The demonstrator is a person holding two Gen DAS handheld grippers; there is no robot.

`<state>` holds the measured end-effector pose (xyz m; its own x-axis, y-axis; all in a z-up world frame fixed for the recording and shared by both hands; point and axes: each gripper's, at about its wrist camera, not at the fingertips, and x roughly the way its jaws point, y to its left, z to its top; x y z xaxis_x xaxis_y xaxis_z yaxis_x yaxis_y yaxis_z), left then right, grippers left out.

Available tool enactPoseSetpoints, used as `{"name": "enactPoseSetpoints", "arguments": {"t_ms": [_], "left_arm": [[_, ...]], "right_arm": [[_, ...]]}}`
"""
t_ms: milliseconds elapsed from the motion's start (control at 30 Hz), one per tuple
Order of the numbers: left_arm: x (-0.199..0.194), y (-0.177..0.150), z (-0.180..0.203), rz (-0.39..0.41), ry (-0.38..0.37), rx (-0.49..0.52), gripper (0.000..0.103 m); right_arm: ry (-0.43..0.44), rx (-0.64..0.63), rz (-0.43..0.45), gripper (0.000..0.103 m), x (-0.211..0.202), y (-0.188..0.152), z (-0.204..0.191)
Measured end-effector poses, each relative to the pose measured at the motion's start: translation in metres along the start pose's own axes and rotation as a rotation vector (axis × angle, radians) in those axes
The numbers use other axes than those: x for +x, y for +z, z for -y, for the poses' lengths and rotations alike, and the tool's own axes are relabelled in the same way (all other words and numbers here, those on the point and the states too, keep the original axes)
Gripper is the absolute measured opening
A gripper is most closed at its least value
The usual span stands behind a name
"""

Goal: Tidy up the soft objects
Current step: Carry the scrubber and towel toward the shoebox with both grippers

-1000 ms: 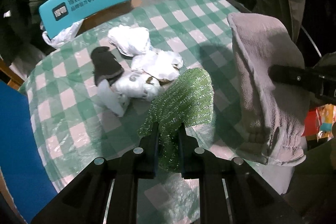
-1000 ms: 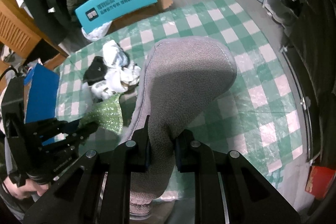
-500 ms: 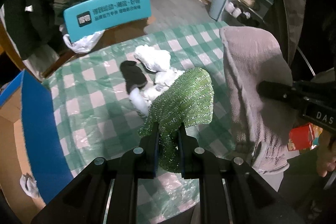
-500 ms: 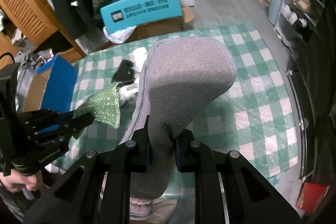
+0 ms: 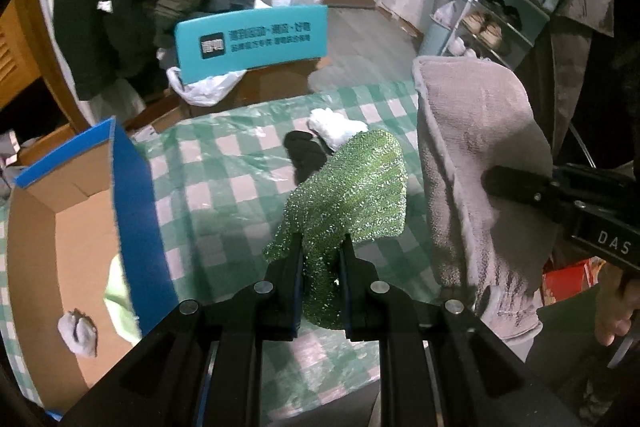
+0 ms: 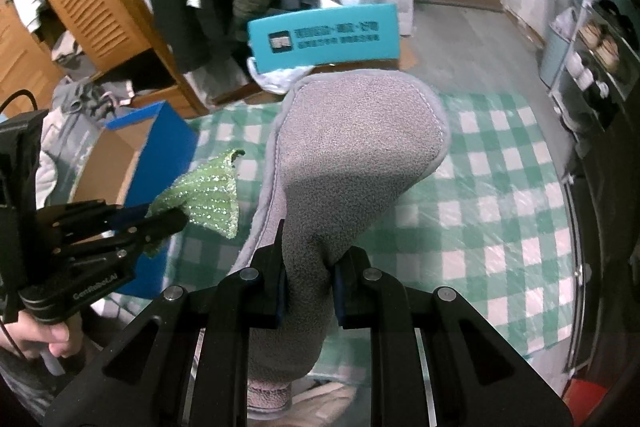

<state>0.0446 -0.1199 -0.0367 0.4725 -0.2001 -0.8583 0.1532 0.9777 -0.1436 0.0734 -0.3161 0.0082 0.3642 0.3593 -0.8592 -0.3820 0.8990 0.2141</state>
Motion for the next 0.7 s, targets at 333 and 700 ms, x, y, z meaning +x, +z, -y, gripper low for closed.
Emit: {"name": "enactPoseSetpoints", "arguments": {"t_ms": [333, 700], "left_arm": [[-0.034, -0.01, -0.042, 0.044, 0.006, -0.066, 0.015], [-0.061, -0.019, -0.085, 0.09, 0.026, -0.134, 0.015]], "right_arm": [[0.044, -0.042, 0.001, 0.016, 0.006, 0.014, -0.041], [0.09, -0.094, 0.001, 0.016, 0.015, 0.03, -0.088]]}}
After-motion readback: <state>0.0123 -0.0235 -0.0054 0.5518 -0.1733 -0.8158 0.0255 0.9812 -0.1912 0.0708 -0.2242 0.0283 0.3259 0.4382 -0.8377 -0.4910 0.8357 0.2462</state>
